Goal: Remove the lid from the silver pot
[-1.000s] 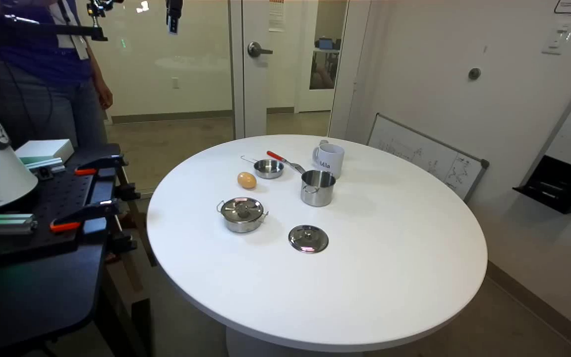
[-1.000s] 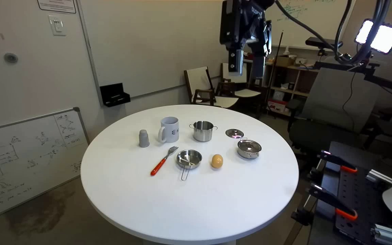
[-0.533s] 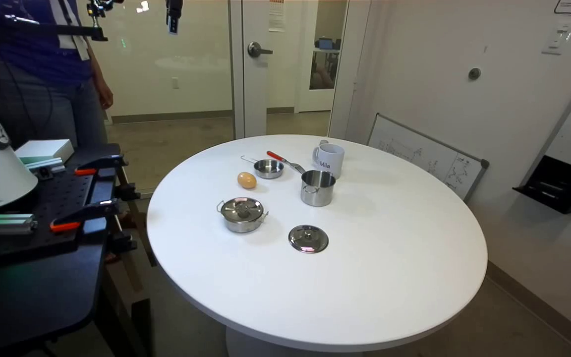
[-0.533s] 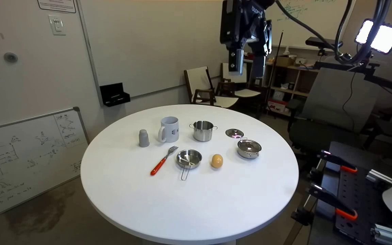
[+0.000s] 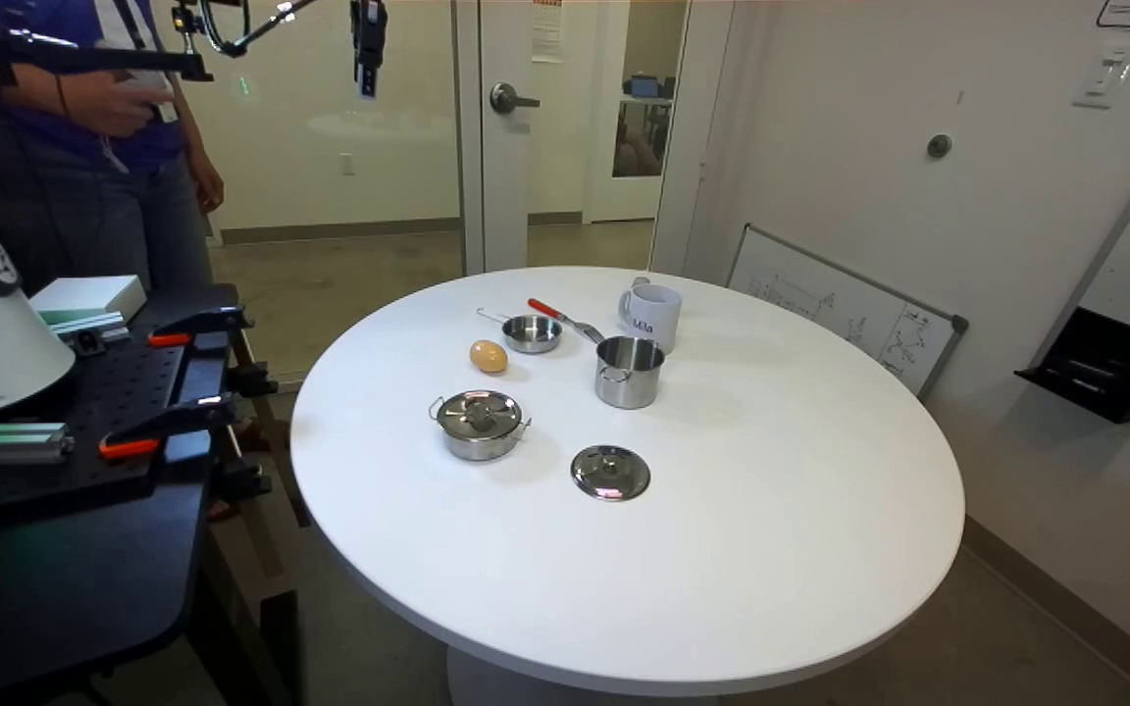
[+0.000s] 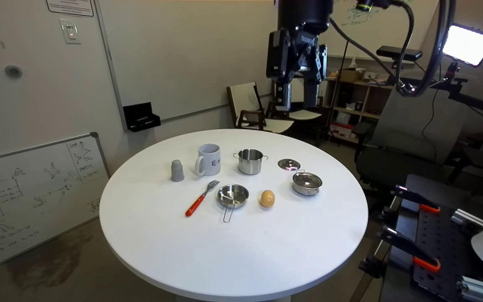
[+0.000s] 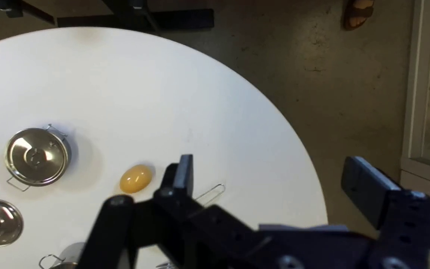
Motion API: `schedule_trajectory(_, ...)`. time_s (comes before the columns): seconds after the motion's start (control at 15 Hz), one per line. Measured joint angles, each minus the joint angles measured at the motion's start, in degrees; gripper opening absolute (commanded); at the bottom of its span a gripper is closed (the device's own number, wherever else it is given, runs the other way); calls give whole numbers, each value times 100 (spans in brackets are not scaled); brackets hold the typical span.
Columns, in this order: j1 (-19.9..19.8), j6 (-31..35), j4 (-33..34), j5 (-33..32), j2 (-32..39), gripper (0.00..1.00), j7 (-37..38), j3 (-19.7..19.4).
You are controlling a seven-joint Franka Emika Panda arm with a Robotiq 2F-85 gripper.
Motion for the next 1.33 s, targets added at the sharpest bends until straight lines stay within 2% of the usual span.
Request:
schedule_trajectory(0.33, -432, 403, -163, -931, 926, 100, 33, -346)
schedule_trajectory(0.67, -561, 627, -156, -1023, 1747, 100, 33, -702)
schedule_trajectory(1.07, -546, 680, -136, -1053, 1821, 100, 57, -739)
schedule_trajectory(1.33, -570, 1357, -345, -1957, 1967, 100, 572, -1073)
